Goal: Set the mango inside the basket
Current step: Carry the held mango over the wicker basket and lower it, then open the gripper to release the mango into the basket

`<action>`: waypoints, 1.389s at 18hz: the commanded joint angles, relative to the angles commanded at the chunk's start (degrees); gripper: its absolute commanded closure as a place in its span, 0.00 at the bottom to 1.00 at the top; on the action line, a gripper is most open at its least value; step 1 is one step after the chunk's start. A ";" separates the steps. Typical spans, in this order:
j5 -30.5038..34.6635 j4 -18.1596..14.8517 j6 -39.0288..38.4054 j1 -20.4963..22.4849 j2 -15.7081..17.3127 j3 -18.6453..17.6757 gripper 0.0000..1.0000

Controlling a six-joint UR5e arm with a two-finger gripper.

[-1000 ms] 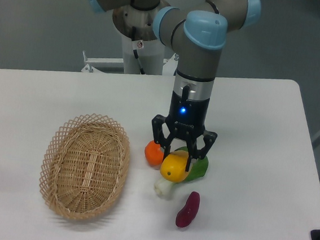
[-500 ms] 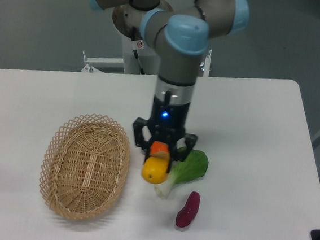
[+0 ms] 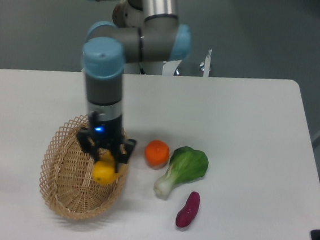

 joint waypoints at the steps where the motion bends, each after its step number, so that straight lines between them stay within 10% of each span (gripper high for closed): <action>1: 0.00 0.00 -0.09 -0.62 0.00 -0.35 0.53; 15: 0.53 0.00 0.09 -2.91 -0.88 -4.93 0.50; 25: 3.16 0.00 0.79 -2.91 -0.97 -4.40 0.00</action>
